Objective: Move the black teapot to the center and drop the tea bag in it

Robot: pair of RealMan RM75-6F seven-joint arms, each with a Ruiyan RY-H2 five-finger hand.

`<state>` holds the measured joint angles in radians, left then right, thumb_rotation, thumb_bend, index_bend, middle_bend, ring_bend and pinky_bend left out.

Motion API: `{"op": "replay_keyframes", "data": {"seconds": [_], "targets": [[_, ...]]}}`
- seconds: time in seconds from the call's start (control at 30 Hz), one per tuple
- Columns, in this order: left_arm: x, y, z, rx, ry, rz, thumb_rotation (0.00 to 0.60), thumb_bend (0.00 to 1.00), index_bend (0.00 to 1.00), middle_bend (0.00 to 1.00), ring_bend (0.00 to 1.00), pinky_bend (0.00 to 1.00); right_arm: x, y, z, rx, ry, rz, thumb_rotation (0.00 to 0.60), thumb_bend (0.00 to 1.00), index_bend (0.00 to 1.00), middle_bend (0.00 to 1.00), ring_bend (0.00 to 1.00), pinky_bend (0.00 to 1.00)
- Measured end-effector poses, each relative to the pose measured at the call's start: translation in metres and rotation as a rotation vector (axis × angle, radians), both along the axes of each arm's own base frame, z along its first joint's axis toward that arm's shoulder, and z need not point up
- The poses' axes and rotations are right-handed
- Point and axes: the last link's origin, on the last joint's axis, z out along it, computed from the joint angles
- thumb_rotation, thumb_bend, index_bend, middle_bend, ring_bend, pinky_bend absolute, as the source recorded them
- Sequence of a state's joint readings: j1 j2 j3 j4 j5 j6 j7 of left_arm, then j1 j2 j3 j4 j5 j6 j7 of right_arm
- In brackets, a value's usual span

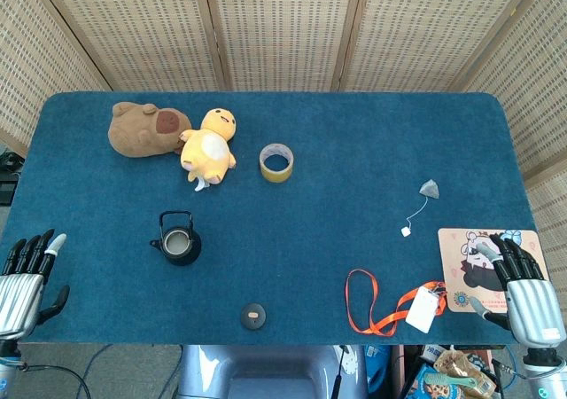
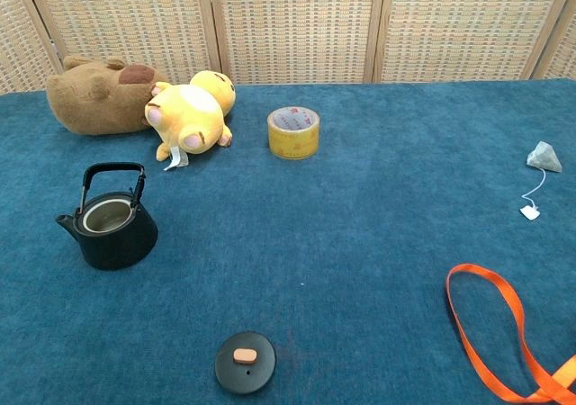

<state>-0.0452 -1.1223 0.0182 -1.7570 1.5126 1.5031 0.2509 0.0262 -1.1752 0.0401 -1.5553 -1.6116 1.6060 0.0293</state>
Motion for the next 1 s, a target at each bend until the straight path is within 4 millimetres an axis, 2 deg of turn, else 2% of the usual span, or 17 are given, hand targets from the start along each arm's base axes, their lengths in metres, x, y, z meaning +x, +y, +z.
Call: {"op": "replay_keyframes", "data": {"seconds": [0.5,0.73,1.0], "targets": [[0.006,0.005,0.003,0.086,-0.038,-0.08,0.6,0.43,0.09,0.02,0.0,0.0,-0.001,-0.002,-0.001,-0.002,-0.004,0.006,0.6,0.15,0.23,0.17,0.13,0.21],[0.008,0.007,0.002,0.112,-0.052,-0.105,0.6,0.43,0.16,0.1,0.1,0.0,-0.002,-0.002,-0.001,0.0,-0.006,0.006,0.6,0.15,0.23,0.17,0.13,0.21],[0.009,0.014,-0.003,0.121,-0.053,-0.127,0.6,0.43,0.23,0.11,0.11,0.0,-0.004,-0.003,-0.001,0.003,-0.006,0.004,0.6,0.15,0.23,0.17,0.13,0.21]]}}
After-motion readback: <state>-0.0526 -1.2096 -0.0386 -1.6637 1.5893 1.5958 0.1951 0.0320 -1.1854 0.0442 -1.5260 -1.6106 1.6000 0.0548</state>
